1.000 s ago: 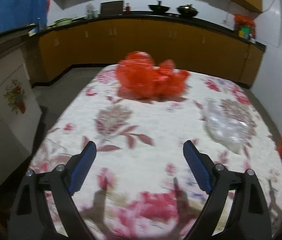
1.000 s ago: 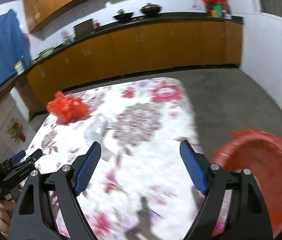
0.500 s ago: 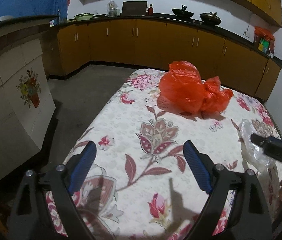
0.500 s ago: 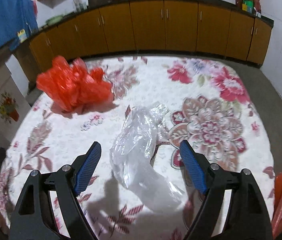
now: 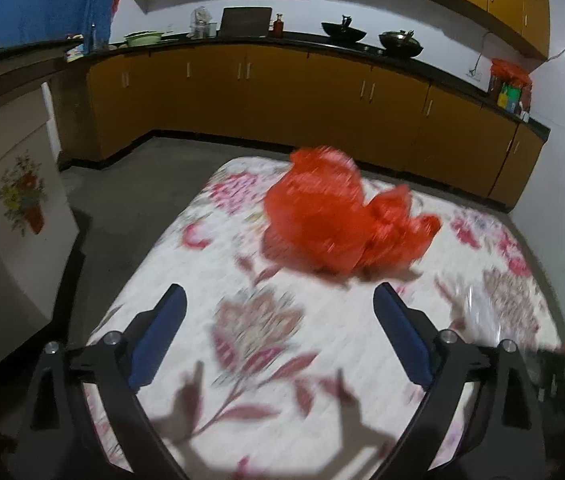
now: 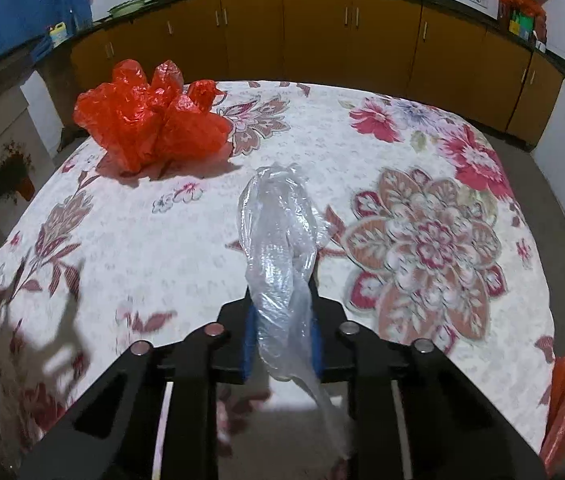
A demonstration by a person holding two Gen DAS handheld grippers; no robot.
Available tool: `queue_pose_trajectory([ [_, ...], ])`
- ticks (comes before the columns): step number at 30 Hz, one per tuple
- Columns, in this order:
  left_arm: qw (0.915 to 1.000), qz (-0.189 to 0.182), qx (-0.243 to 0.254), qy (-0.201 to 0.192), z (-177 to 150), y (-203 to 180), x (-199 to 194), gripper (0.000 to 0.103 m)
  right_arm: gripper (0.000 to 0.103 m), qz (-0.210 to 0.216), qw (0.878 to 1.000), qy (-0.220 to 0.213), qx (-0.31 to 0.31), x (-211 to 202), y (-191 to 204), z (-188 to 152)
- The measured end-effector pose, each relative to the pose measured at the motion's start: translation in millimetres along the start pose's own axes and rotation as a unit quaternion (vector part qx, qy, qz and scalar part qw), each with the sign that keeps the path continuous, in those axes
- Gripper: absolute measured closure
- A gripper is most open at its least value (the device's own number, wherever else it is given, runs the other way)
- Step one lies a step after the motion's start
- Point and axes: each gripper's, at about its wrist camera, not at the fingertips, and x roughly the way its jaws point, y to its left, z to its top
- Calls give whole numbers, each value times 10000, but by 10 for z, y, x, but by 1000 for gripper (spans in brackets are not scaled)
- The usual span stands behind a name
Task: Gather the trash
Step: 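Grasp the red plastic bag with the left gripper while the right gripper grasps a clear bag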
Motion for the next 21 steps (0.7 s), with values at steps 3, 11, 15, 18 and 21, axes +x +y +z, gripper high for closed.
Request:
queue_pose_trajectory([
  [3,9999,-67,-111,4,187,-116,174,8,83,54,9999,-33,119,-93,-97,-84],
  [11,9969,167,-692,326,614,-150,777,8,83,95,9998,-71,161,-193,-237,-199],
  [15,9968,301,-530,521,572,-194,971,13,83,174,9996,-63,192,-177,-254,-195],
  [18,9966,190,-408,693,463,-228,1059,32,83,210,9996,-71,195,-184,-257,-205],
  [21,9965,49,-197,815,383,-305,1123,65,83,236,9995,-78,213,-201,-262,-221],
])
